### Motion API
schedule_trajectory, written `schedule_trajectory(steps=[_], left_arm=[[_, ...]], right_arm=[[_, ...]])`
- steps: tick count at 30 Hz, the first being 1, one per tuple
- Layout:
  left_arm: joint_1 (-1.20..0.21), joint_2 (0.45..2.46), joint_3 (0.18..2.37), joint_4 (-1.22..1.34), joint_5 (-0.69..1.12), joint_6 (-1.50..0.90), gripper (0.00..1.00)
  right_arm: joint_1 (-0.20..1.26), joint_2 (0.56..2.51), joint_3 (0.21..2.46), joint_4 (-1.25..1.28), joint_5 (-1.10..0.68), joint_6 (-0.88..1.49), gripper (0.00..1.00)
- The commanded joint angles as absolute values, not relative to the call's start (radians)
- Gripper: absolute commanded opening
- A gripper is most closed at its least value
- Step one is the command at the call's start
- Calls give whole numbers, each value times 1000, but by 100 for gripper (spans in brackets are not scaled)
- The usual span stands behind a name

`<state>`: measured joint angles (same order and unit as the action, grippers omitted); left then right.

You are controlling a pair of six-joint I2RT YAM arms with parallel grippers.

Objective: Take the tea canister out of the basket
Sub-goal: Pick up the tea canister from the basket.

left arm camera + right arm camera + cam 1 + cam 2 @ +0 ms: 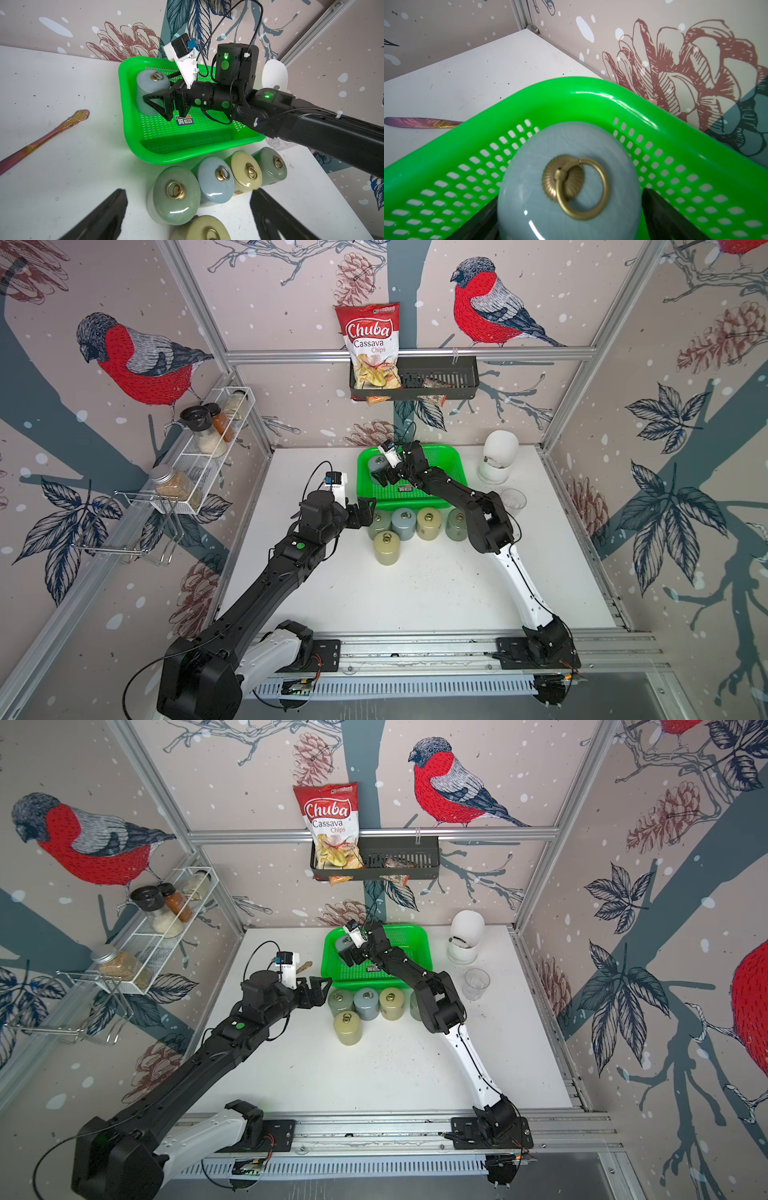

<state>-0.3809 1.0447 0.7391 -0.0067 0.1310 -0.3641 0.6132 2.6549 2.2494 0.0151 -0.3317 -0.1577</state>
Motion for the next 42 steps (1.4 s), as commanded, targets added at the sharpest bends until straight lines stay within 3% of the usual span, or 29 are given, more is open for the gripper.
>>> schedule_trajectory(steps=[1, 20, 35, 40, 41, 42], left_arm=[[-377, 1049, 749, 20, 135, -344, 97], [-377, 1045, 757, 1, 144, -336, 97], [-377, 1023, 748, -6, 144, -342, 97], [-377, 1023, 756, -10, 159, -350, 97], [-378, 1022, 760, -11, 164, -351, 97], [-377, 1019, 761, -13, 170, -353, 97]], right_arm=[[617, 2669, 2267, 51, -333, -164, 100], [628, 2726, 2326, 121, -389, -176, 98], [632, 2710, 2295, 142, -361, -184, 57], [638, 2604, 2151, 233, -344, -185, 35], [638, 2582, 2126, 247, -340, -183, 29], [638, 2557, 2104, 259, -335, -179, 15]])
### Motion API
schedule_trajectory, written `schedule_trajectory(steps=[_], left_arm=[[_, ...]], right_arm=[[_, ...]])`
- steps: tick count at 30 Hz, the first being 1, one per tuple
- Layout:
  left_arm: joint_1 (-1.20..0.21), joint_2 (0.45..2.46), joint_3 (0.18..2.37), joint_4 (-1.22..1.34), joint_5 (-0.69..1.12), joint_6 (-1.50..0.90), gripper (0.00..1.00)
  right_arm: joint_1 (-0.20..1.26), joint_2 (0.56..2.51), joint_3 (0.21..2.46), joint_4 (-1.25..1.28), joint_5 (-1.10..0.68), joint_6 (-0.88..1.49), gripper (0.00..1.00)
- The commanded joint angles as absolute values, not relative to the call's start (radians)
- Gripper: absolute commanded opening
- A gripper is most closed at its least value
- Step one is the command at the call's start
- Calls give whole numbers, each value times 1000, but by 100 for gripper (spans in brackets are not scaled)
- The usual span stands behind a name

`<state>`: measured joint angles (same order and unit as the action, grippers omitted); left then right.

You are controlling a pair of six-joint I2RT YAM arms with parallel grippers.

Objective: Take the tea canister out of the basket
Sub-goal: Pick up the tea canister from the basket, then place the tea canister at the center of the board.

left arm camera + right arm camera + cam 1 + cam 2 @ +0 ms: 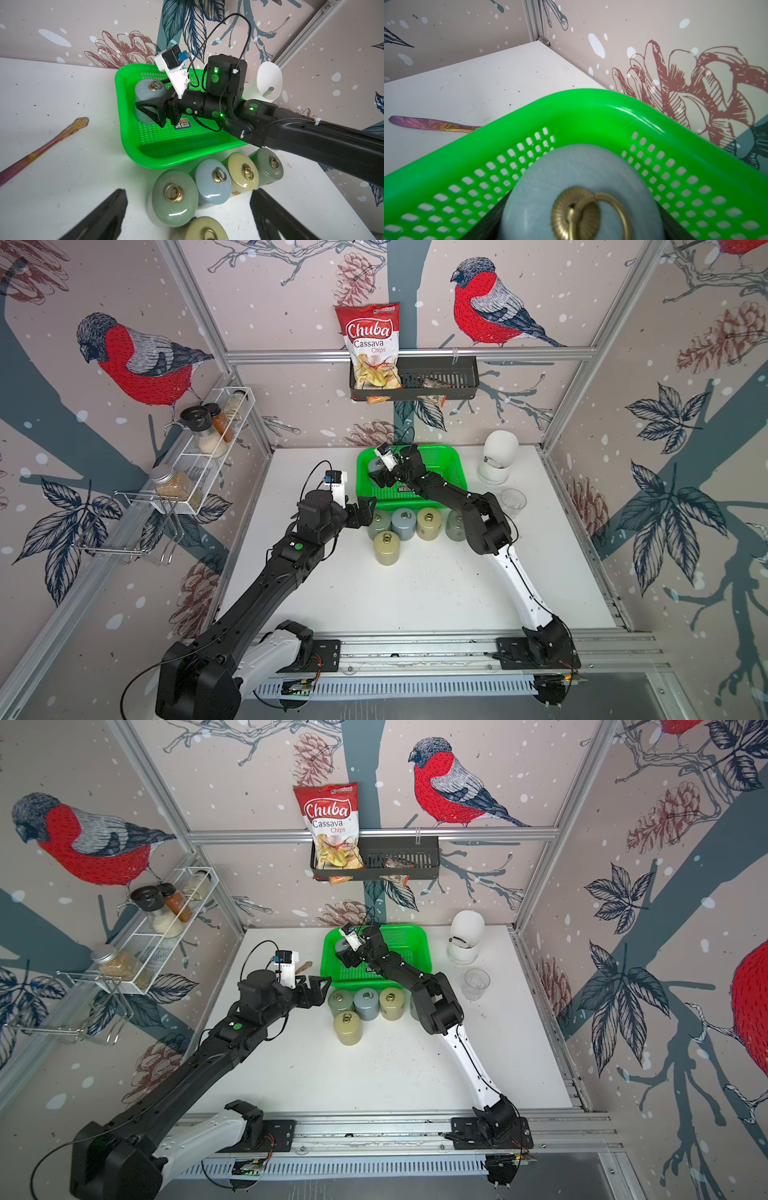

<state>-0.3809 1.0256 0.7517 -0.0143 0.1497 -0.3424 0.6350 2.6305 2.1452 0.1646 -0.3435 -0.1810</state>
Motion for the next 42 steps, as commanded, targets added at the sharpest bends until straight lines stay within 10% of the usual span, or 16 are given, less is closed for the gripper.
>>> schedule_trajectory(steps=[1, 42], left_arm=[[-377, 1016, 765, -14, 174, -355, 97], [-581, 1082, 846, 33, 348, -338, 97]], right_arm=[[640, 2536, 2086, 267, -330, -177, 0], [735, 1168, 859, 305, -209, -149, 0]])
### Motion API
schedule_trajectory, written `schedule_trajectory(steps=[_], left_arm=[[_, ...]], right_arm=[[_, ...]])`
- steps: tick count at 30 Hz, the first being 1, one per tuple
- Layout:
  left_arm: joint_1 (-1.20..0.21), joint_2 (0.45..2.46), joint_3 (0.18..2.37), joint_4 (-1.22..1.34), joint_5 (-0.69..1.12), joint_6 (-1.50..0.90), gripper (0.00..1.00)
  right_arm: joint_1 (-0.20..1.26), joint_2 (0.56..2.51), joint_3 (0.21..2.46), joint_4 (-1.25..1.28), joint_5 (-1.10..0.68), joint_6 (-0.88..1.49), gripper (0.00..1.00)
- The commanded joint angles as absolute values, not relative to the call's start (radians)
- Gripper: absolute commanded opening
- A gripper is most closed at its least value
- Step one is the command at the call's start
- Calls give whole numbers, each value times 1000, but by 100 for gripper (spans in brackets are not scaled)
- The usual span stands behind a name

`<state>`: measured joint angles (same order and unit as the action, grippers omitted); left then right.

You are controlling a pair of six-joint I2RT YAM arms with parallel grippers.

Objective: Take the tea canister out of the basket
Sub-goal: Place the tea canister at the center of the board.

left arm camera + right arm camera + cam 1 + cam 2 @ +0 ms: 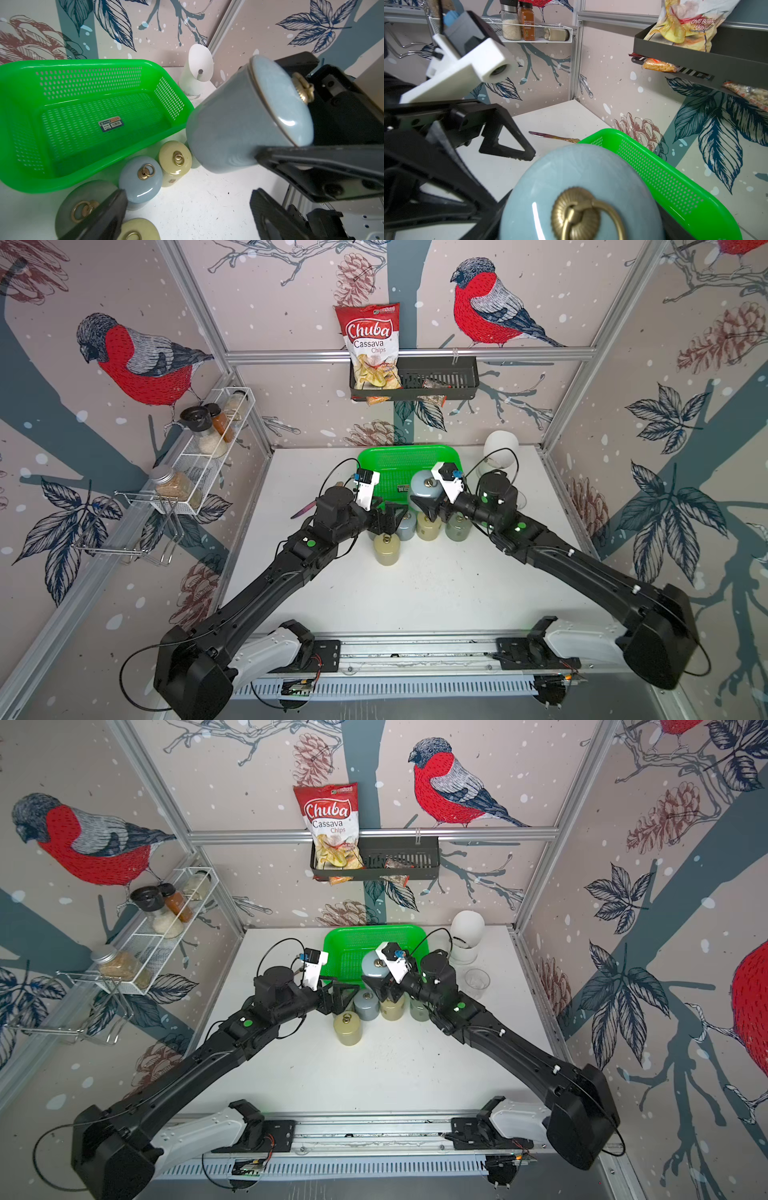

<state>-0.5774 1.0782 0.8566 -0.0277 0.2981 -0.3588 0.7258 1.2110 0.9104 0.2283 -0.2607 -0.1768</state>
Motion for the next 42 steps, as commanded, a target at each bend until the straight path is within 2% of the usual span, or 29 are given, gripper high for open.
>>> schedule_trajectory(steps=[1, 13, 23, 40, 42], left_arm=[[-581, 1087, 844, 34, 353, -338, 97], [-592, 1156, 820, 59, 381, -334, 97], [-591, 1147, 780, 83, 329, -341, 97], [-592, 1145, 731, 115, 250, -336, 97], [-591, 1146, 731, 115, 229, -346, 97]], right_arm=[[744, 1152, 826, 311, -207, -142, 0], [839, 1139, 578, 415, -130, -32, 0], [872, 1335, 472, 667, -88, 28, 0], [871, 1629, 463, 935, -88, 48, 0], [871, 1646, 463, 955, -86, 49, 4]])
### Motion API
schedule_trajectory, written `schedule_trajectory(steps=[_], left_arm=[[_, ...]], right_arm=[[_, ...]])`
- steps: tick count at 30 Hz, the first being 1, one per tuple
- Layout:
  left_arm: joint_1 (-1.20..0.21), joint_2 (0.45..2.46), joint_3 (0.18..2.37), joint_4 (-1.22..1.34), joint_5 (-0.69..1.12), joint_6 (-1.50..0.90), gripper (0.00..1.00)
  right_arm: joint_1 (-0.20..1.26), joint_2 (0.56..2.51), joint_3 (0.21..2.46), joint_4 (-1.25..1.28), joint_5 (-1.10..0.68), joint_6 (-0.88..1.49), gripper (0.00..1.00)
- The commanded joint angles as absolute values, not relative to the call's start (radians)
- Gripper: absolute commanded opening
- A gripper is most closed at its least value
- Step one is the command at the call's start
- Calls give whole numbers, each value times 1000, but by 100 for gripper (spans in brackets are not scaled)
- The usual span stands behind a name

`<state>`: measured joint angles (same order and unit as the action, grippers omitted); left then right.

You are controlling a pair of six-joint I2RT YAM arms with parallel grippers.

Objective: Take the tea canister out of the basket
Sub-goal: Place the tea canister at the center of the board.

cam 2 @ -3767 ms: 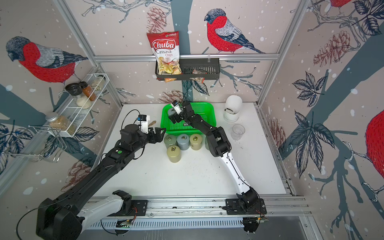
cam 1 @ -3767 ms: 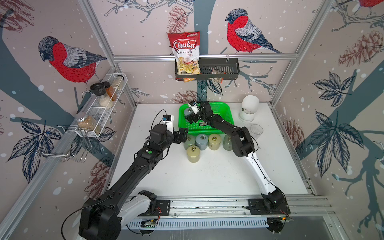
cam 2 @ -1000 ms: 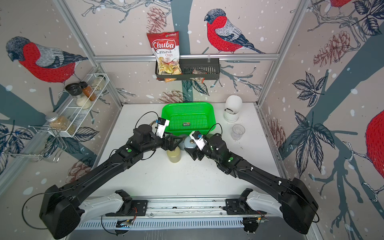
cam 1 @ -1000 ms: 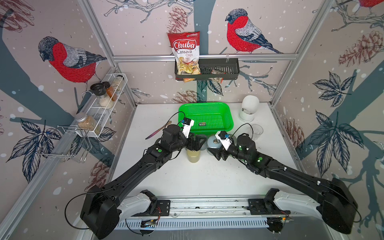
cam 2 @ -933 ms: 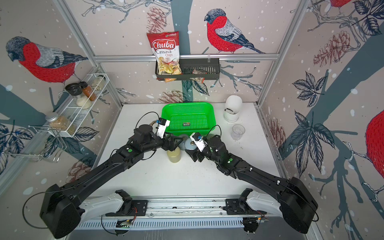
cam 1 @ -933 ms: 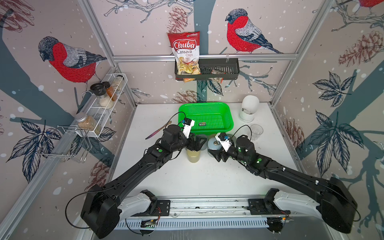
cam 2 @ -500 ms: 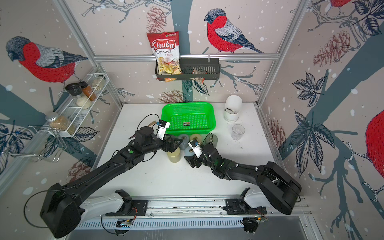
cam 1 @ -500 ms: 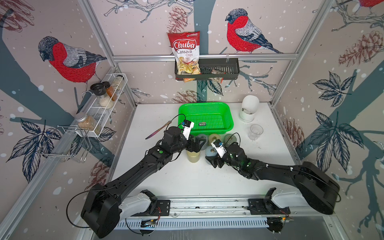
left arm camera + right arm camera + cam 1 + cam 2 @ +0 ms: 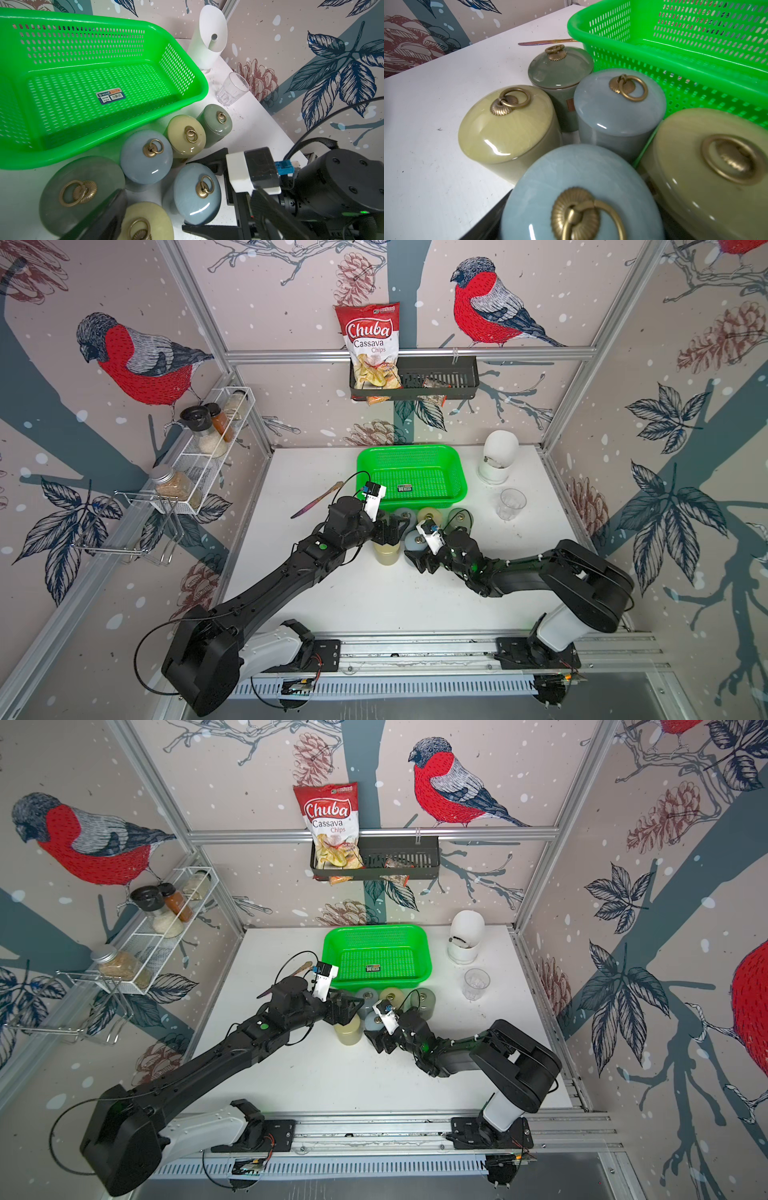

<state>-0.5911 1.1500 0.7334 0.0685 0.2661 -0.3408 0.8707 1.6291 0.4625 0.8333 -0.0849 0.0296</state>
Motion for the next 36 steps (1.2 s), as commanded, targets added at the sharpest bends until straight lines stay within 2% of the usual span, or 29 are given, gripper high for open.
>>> schedule_trajectory(steps=[1, 4, 6, 10, 13, 17, 22, 28, 36], left_arm=[[-589, 1147, 733, 111, 218, -355, 97], [-587, 1150, 740, 103, 207, -358, 97], [-588, 1149, 737, 103, 204, -357, 97], [-586, 1147, 740, 102, 196, -350, 97], [-586, 1150, 748, 97, 199, -346, 97], [-586, 1147, 755, 92, 202, -344, 97], [-585, 1137, 756, 82, 196, -341, 97], [-586, 1106, 765, 67, 180, -343, 97], [-556, 948, 698, 97, -118, -330, 97]], right_arm=[[871, 1655, 466, 963, -86, 49, 7], [871, 1674, 477, 963, -87, 43, 14], [872, 1673, 473, 968, -86, 46, 25], [871, 1657, 456, 979, -80, 48, 60], [872, 1648, 455, 973, -84, 41, 73], [874, 1647, 454, 962, -83, 40, 100], [882, 1656, 454, 960, -61, 34, 100], [910, 1580, 452, 905, -25, 14, 100], [927, 1319, 414, 748, 36, 0, 100]])
